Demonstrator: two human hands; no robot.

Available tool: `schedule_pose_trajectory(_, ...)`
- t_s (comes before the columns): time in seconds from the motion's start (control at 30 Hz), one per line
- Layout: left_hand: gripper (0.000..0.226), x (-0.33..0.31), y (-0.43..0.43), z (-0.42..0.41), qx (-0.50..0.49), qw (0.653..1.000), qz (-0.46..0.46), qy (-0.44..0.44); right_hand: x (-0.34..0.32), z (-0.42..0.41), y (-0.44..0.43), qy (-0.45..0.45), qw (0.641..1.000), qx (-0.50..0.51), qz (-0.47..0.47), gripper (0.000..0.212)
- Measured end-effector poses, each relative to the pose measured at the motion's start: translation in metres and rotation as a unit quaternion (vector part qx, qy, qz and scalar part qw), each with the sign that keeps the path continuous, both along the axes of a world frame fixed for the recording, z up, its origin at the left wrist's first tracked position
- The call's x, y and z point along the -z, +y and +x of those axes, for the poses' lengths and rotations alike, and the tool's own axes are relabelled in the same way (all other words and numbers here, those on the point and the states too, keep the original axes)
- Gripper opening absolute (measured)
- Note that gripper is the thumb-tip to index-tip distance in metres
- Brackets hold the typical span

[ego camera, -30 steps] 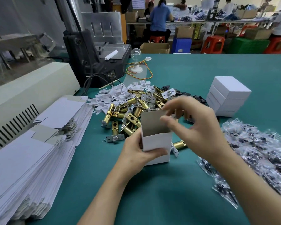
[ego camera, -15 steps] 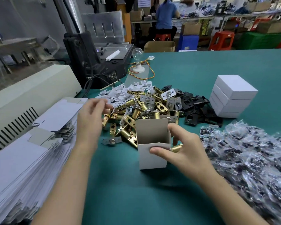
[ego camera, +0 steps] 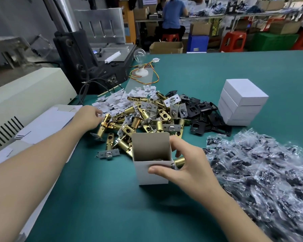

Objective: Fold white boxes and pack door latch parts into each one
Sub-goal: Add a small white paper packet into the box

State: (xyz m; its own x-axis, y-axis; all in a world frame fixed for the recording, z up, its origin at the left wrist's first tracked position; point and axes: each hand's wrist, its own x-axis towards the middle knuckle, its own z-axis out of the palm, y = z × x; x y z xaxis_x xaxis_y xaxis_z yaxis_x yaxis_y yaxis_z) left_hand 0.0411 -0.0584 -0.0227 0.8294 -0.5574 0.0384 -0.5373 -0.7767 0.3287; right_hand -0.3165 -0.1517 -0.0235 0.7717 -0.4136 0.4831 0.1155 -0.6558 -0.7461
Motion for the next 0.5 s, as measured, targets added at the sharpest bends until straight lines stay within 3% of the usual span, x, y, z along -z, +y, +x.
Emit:
schedule_pose_trajectory(0.2, 0.008, 0.0001, -0.0031, 0.0017, 0.002, 1.000, -0.005, 0.012, -0.0005, -0.0003, -0.0023, 0.008, 1.000, -0.018, 0.003, 0.040)
schedule_pose_trajectory(0.5, 0.035, 0.0047, -0.0016, 0.0097, 0.020, 1.000, -0.005, 0.022, 0.0001, -0.0011, -0.0043, 0.047, 0.999, -0.016, -0.010, 0.051)
